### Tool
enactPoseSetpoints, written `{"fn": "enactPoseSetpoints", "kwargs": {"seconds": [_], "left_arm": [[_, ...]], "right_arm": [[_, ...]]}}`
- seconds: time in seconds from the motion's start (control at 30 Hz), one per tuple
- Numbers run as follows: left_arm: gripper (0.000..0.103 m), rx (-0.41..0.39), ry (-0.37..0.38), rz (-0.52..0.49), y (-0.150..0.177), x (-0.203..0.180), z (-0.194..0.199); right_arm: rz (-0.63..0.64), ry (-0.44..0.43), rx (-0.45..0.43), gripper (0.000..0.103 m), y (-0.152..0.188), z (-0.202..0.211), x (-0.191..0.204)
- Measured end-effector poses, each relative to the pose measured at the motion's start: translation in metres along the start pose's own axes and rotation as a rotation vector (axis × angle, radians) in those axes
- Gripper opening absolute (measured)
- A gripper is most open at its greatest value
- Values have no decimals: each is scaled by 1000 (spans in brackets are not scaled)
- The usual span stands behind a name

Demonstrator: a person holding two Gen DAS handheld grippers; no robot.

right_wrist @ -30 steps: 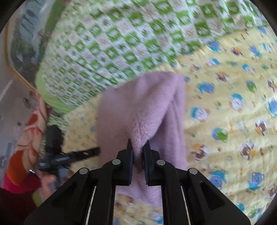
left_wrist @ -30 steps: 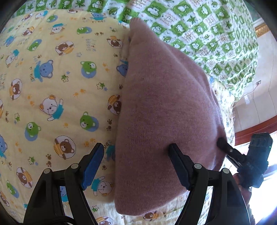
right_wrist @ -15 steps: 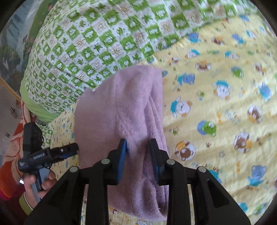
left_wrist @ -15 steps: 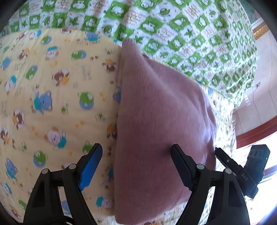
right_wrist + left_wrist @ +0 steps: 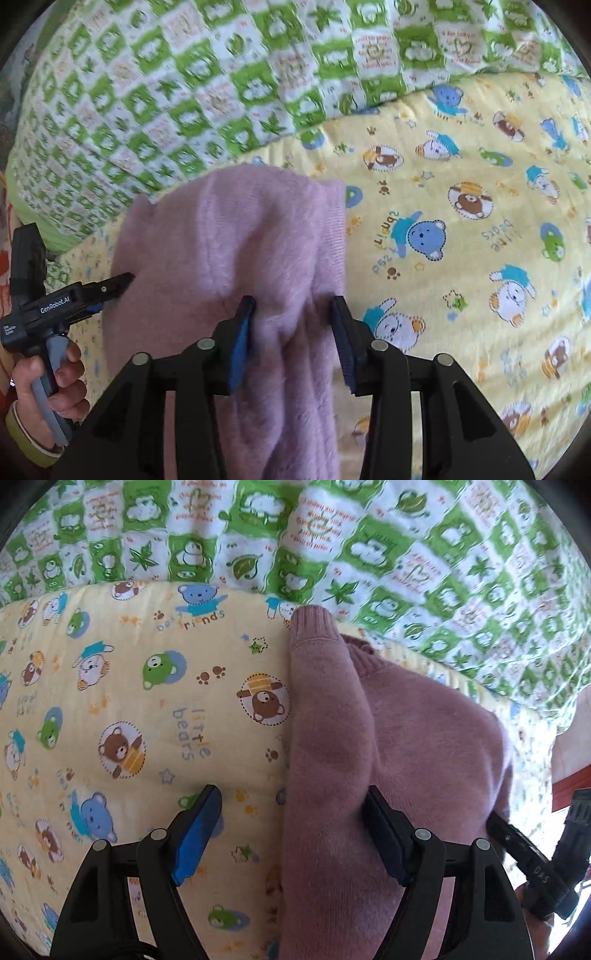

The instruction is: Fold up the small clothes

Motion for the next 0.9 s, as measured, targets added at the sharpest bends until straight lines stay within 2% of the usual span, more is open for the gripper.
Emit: {"fn": "enactPoseSetpoints", "kwargs": {"seconds": [0.07, 0.13, 0.33, 0.4, 0.47, 0.5, 0.57, 0.63, 0.77, 0.83, 0.87, 0.9], "left_arm": [[78, -3, -9, -7, -3, -2, -3], [78, -4, 6, -6, -5, -3, 1], [79, 19, 156, 77, 19, 16, 32], [82, 28, 218, 133, 30, 24, 38], [84, 51, 279, 169, 40, 27, 38], [84, 72, 302, 174, 49, 27, 38], [87, 106, 302, 162, 62, 22, 29], [95, 111, 302, 182, 70, 24, 22], [96, 117, 353, 227, 72, 23, 8], [94, 111, 376, 201, 67, 17, 1], [87, 113, 388, 187, 65, 13, -3], [73, 121, 414, 173, 64, 7, -7]], "right_arm": [[1, 8, -5, 48, -4, -7, -3], [-12, -8, -9, 49, -5, -8, -6], [-83, -86, -31, 55, 4, 24, -15], [-92, -129, -29, 65, 10, 33, -16], [-110, -171, -21, 82, 19, 37, -18], [-115, -179, -16, 83, 23, 38, -20], [-129, -186, 5, 83, 31, 34, -24], [-144, -201, 27, 83, 35, 28, -28], [-154, -220, 49, 83, 35, 15, -28], [-152, -229, 54, 83, 33, 8, -25], [-149, -243, 61, 83, 32, 4, -23], [-140, -254, 75, 82, 32, -2, -19]]}}
Point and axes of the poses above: each gripper's, at about its wrist camera, not at the fingertips, and z roughly against the way its jaws point, x to its left, y to its underside, the point moved 1 cm from there along -z, roughly the way its jaws point, and after that the axes turned 6 degrees about y, right-handed, at the moved point
